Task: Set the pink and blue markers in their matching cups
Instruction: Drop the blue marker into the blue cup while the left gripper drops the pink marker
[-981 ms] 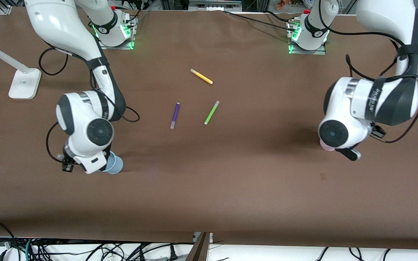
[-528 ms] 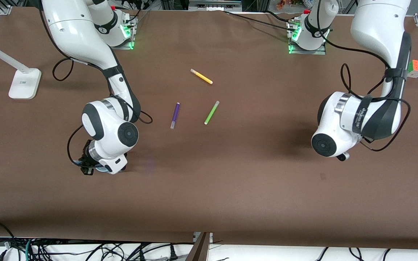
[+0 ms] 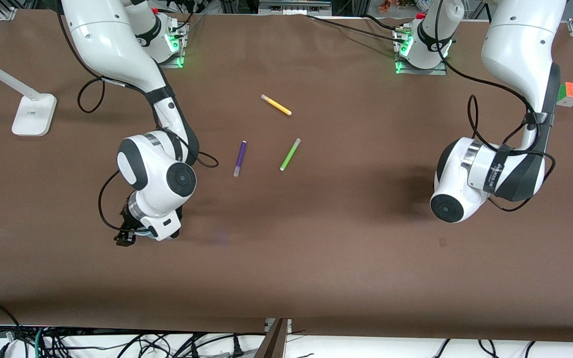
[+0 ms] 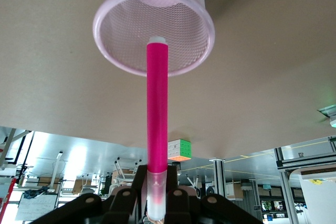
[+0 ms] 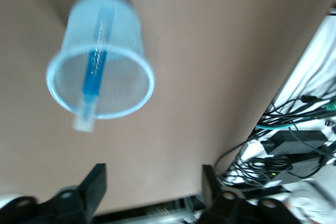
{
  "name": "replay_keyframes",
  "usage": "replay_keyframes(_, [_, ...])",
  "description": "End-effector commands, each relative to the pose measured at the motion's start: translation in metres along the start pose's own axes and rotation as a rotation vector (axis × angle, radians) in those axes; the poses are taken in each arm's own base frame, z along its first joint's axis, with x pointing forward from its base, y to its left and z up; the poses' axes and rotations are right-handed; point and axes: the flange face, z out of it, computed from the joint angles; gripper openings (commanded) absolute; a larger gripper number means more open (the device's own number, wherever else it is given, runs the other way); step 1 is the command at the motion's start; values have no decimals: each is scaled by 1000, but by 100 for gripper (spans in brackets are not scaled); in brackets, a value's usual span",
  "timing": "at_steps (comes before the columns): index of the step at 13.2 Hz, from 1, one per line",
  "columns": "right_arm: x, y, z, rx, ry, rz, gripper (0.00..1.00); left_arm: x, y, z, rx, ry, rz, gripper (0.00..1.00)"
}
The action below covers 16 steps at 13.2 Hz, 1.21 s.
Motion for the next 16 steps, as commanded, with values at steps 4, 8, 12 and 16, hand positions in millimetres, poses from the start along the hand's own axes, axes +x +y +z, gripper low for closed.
replay_keyframes(4, [-89, 20, -53, 311, 244, 718, 100, -9, -1, -24, -54, 109, -38, 100])
replay_keyframes(8, [-144, 27, -65, 505, 287, 1054, 100, -62, 8, -70, -150, 290, -102, 100])
replay_keyframes(12, [-226, 22, -65, 656, 285, 1185, 100, -138, 20, -139, -175, 503, -225, 100])
replay_keyframes(16, [-279, -19, -81, 789, 238, 1289, 100, -207, 27, -181, -224, 700, -290, 100])
